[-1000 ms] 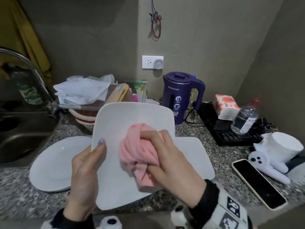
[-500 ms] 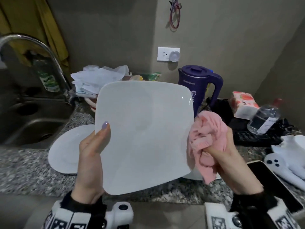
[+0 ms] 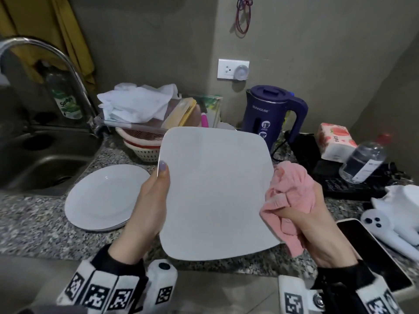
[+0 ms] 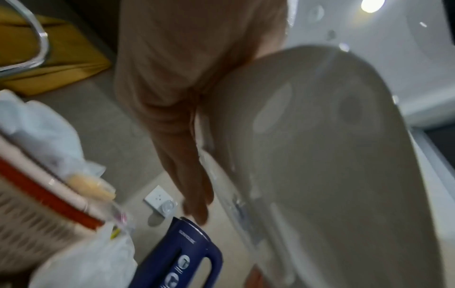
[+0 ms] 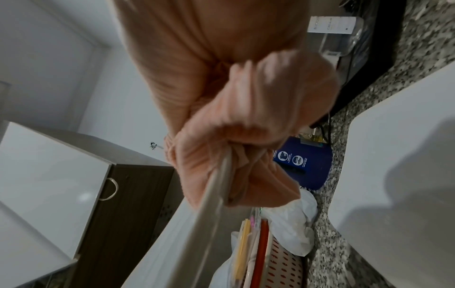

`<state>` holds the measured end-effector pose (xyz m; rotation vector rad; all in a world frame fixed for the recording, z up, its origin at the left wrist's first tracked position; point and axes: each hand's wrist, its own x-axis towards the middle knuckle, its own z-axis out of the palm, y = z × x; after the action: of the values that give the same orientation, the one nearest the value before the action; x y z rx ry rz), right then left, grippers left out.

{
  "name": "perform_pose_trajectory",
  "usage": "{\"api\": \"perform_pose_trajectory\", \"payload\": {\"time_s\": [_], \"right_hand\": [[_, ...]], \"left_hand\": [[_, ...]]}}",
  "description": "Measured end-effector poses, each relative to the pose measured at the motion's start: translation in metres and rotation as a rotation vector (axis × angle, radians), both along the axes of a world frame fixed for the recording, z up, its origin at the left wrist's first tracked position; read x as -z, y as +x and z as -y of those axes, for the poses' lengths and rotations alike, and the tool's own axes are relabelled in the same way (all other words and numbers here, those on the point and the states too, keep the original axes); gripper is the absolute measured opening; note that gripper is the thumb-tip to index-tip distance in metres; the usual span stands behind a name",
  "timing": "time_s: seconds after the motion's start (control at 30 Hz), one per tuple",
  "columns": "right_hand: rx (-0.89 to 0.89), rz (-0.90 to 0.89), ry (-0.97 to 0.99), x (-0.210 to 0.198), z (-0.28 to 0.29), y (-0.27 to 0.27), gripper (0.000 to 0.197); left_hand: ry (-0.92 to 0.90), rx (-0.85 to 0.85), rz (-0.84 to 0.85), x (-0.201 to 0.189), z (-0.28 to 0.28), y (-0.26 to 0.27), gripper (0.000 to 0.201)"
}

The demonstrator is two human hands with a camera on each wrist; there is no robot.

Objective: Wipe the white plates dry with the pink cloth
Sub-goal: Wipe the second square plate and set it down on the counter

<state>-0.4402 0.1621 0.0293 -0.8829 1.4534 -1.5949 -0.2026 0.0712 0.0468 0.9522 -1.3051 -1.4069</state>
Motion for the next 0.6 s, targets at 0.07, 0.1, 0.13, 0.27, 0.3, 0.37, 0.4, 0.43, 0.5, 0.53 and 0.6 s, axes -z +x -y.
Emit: {"api": "perform_pose_trajectory", "payload": {"time_s": [0.07, 0.1, 0.13, 0.27, 0.3, 0.37, 0.4, 0.43, 0.5, 0.53, 0.6], "right_hand": [[-0.002, -0.058, -0.009, 0.0, -0.002, 0.0, 0.082], [0.014, -0.087, -0.02, -0.001, -0.002, 0.0, 0.08], [0.033, -0.113, -0.031, -0.006, -0.003, 0.003, 0.077], [0.147, -1.014, 0.068, -0.024, -0.015, 0.029, 0.067], [0.135, -1.281, 0.101, -0.026, -0.018, 0.036, 0.068], [-0.064, -1.445, 0.141, -0.029, -0.019, 0.054, 0.069], [-0.218, -1.418, 0.112, -0.031, -0.018, 0.065, 0.069], [-0.362, -1.378, 0.068, -0.028, -0.016, 0.073, 0.069], [-0.528, -1.271, 0.005, -0.029, -0.006, 0.081, 0.067], [-0.496, -1.218, -0.036, -0.033, 0.003, 0.079, 0.067], [-0.242, -1.166, -0.032, -0.046, 0.025, 0.061, 0.064]], "left_hand": [[0.111, 0.06, -0.051, 0.001, -0.001, 0.002, 0.034], [0.156, 0.078, -0.102, 0.004, -0.003, 0.003, 0.038], [0.175, 0.062, -0.148, 0.004, -0.006, 0.003, 0.041], [0.092, -0.037, -0.236, 0.01, -0.012, -0.004, 0.046], [0.073, -0.035, -0.25, 0.01, -0.013, -0.006, 0.045], [0.03, -0.042, -0.258, 0.01, -0.013, -0.01, 0.041], [-0.004, -0.058, -0.245, 0.011, -0.012, -0.012, 0.04], [-0.035, -0.073, -0.23, 0.013, -0.01, -0.013, 0.037], [-0.051, -0.079, -0.217, 0.017, -0.01, -0.015, 0.032], [-0.052, -0.064, -0.216, 0.019, -0.01, -0.014, 0.033], [-0.022, -0.045, -0.248, 0.021, -0.015, -0.012, 0.038]]}}
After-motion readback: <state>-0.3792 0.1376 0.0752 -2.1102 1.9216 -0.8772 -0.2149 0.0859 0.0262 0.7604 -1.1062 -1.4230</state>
